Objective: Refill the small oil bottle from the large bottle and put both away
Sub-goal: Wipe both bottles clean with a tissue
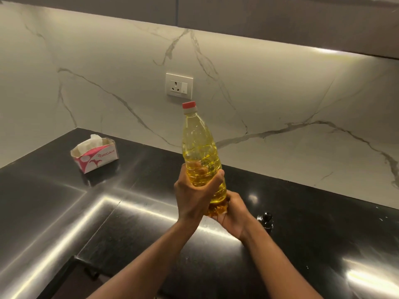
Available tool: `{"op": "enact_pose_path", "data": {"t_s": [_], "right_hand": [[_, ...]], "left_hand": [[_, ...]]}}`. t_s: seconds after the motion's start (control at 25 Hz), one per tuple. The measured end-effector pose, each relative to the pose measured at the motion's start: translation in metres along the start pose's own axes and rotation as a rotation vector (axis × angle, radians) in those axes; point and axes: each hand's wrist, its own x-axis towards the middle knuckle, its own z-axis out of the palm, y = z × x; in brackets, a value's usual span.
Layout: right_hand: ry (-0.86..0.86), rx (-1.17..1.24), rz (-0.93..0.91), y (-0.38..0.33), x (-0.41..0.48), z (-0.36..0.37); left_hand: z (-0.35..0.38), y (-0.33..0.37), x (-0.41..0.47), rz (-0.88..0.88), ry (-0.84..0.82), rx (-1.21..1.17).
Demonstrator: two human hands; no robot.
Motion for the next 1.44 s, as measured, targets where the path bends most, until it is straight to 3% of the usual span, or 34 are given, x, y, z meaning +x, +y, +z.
{"op": "enact_pose_path", "data": {"t_s": [0.12, 0.24, 0.52, 0.68, 0.84, 1.0, 1.16, 1.32, 1.44], "right_hand": [[-0.061, 0.363, 0.133, 0.028, -0.009, -0.001], [0.008, 0.494, 0.141, 0.034, -0.019, -0.003], [0.189, 0.258, 0.011, -0.007, -0.066, -0.009], [0.327, -0.378, -0.216, 0.021, -0.073, 0.03], [0.253, -0.809, -0.393, 0.072, -0.075, 0.039], [0.333, -0.765, -0.53, 0.057, -0.044, 0.027], [0.229, -0.786, -0.705, 0.089, -0.049, 0.026], [0.265, -0.601, -0.556, 0.058, -0.034, 0.022], [0.239, -0.605, -0.648, 0.031, -0.028, 0.031]], "left_hand": [[0.004, 0.004, -0.002, 0.051, -0.05, -0.005], [0.001, 0.002, 0.0, 0.114, -0.081, 0.056], [-0.015, -0.011, 0.003, 0.268, -0.096, 0.253], [-0.017, -0.018, -0.002, 0.18, -0.02, 0.288], [-0.018, -0.016, 0.002, 0.136, 0.043, 0.27], [-0.01, -0.007, -0.003, 0.109, 0.06, 0.227], [-0.006, 0.005, 0.004, 0.09, 0.099, 0.154], [-0.004, 0.006, 0.012, 0.055, 0.069, 0.128], [0.0, 0.003, 0.009, 0.042, 0.086, 0.105]]}}
